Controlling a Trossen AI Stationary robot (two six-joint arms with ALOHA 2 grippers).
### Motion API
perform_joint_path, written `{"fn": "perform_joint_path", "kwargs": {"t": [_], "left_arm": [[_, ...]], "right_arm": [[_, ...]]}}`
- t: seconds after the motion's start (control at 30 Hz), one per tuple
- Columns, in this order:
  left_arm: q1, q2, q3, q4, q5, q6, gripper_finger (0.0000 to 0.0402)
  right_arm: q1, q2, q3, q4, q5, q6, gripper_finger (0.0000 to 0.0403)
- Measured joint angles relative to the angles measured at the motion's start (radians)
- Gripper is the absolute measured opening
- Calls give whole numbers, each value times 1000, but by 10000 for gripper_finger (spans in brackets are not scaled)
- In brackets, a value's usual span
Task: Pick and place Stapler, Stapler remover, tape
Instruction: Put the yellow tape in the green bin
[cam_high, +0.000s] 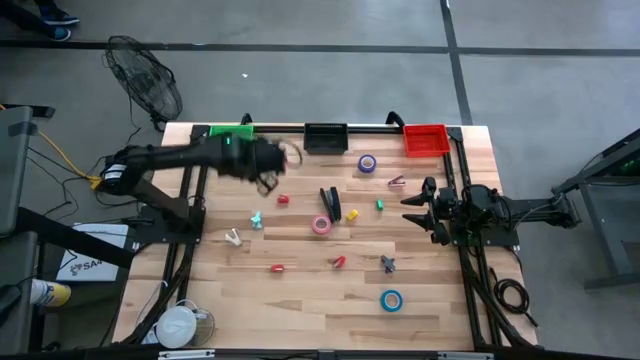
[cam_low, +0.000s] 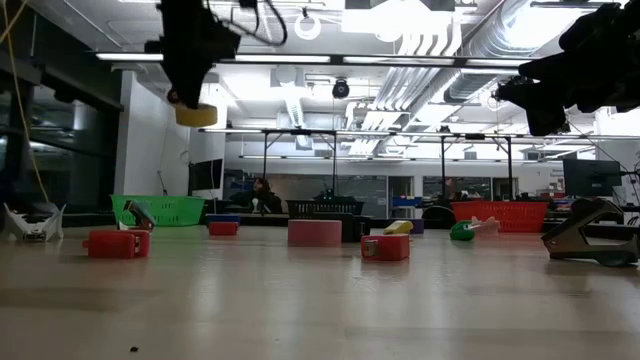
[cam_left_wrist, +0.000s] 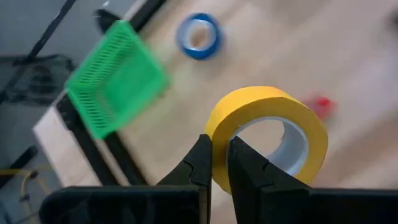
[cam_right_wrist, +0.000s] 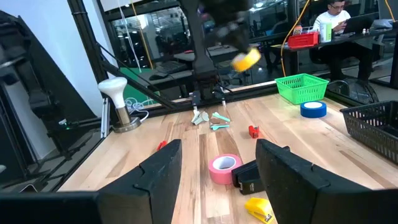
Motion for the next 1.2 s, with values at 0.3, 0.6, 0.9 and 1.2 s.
{"fn": "perform_joint_path", "kwargs": {"t": [0.3,0.6,0.9,1.2], "left_arm": [[409,6,-10,118,43,177,21],[570,6,-128,273,81,202,21],[581,6,-231,516,-31,206,22],[581,6,-336,621,-90,195,24]], "right_arm": [[0,0,0,0,0,0,197],[0,0,0,0,0,0,197],[0,0,0,0,0,0,197],[0,0,0,0,0,0,197]]}}
